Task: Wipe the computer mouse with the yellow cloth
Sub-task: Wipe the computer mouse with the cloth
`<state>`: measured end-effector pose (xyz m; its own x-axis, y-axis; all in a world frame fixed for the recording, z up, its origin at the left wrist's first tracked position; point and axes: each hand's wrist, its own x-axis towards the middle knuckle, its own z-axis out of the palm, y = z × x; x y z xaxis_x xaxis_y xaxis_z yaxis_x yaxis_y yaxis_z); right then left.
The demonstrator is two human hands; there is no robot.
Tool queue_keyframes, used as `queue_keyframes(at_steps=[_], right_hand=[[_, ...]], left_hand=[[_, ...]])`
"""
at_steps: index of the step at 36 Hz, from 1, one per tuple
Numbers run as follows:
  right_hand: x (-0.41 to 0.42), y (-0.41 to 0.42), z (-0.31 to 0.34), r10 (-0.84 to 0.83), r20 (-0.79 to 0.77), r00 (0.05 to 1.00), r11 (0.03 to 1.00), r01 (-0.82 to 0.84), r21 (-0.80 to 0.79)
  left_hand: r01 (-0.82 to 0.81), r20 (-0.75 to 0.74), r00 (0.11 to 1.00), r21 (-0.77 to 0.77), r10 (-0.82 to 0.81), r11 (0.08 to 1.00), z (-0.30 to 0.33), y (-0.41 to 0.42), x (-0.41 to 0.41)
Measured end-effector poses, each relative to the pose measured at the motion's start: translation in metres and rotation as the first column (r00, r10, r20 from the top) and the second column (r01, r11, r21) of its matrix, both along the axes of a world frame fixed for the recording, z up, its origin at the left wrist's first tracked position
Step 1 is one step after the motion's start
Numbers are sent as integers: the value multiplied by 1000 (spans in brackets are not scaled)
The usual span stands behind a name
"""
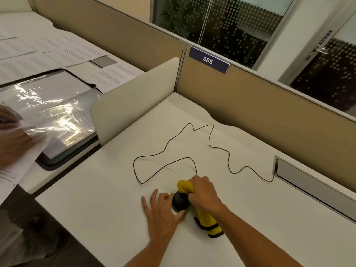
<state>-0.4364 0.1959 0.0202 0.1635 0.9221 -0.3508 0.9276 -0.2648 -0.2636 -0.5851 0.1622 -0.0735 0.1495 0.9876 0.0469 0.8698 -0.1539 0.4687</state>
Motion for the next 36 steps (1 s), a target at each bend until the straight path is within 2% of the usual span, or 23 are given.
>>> queue_keyframes(at_steps=[6, 10, 21, 24, 26, 31, 36], right_hand=[[-9, -17, 0, 117, 25, 993, 991, -118, 59], [-17, -31, -2, 158, -52, 986, 983, -152, 105], [-41, -59, -10, -80, -297, 951, 996, 66, -58], [-32, -64, -2, -201, -533, 822, 979, 152, -136], [-25, -70, 9, -305, -636, 709, 952, 235, -194], [-11, -86, 13, -503, -743, 442, 827, 495, -265], [-1, -92, 12, -587, -768, 256, 701, 635, -324]], left_hand=[[11, -4, 1000, -26, -11, 1000, -2, 0, 0], [6, 2, 1000, -18, -6, 1000, 0, 0, 1], [43, -15, 999, 60, -42, 997, -12, -3, -2], [20, -7, 1000, 40, -20, 999, -9, -3, -1], [10, -9, 1000, 33, -9, 999, -5, -3, 0], [-1, 3, 1000, -38, 1, 999, -3, -2, 2], [17, 17, 1000, 3, -17, 1000, -4, -2, -1]])
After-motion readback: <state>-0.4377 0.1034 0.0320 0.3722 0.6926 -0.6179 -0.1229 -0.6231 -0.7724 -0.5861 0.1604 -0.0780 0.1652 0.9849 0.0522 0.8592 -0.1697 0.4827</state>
